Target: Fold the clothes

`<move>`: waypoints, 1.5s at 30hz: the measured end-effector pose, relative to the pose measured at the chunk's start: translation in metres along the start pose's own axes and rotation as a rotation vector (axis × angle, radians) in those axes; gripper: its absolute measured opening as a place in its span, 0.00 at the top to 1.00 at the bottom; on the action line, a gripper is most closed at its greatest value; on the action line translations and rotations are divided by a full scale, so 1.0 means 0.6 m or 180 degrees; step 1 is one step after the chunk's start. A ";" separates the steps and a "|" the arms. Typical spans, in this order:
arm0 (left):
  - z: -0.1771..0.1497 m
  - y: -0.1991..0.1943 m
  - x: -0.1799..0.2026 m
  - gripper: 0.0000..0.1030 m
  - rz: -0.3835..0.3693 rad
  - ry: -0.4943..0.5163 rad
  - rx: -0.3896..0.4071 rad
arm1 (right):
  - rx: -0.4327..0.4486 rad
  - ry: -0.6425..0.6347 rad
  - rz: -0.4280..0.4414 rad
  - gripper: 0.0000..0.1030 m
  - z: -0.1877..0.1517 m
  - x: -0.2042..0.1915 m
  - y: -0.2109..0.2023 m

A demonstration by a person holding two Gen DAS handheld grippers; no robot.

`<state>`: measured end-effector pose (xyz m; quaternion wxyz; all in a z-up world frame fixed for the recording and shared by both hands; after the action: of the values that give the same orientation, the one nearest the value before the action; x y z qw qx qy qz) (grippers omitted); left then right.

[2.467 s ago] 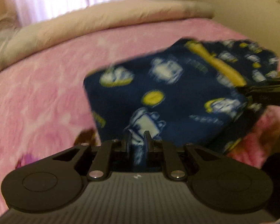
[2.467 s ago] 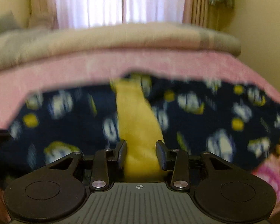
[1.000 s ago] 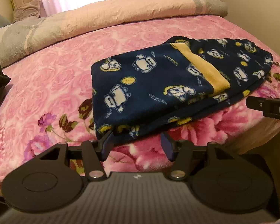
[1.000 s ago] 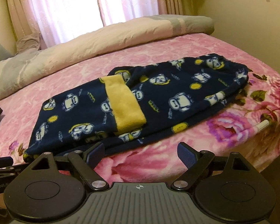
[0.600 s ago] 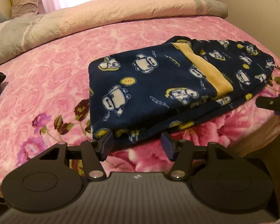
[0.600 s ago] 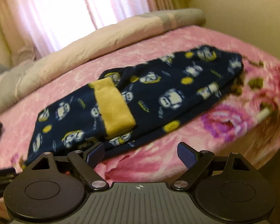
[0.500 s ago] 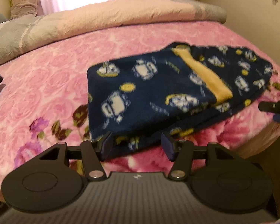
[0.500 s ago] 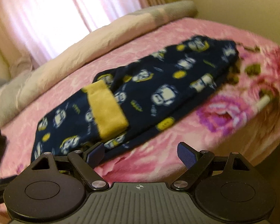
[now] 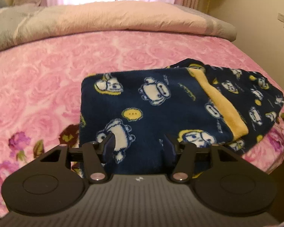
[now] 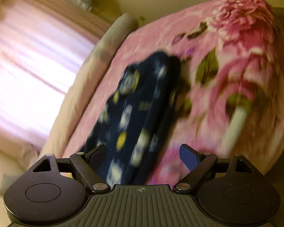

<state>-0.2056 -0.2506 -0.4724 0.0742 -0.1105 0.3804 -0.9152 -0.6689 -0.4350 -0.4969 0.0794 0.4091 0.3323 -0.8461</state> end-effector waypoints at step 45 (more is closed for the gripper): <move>-0.037 -0.028 -0.255 0.54 -0.0759 -0.1975 0.0063 | -0.0355 -0.5307 0.0884 0.26 -0.671 -0.372 0.012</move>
<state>-0.0648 -0.1903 -0.4981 0.0800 -0.4269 0.3151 -0.8438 -0.2630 -0.2189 -0.5131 0.4217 -0.3162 0.1531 -0.8359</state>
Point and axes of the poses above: each gripper's, at about its wrist camera, not at the fingertips, and y roughly the way its jaws point, x to its right, z to its top, the point moved 10 cm from there along y, roughly the way its jaws point, and after that the axes turned 4 degrees about x, right-handed, at the moved point
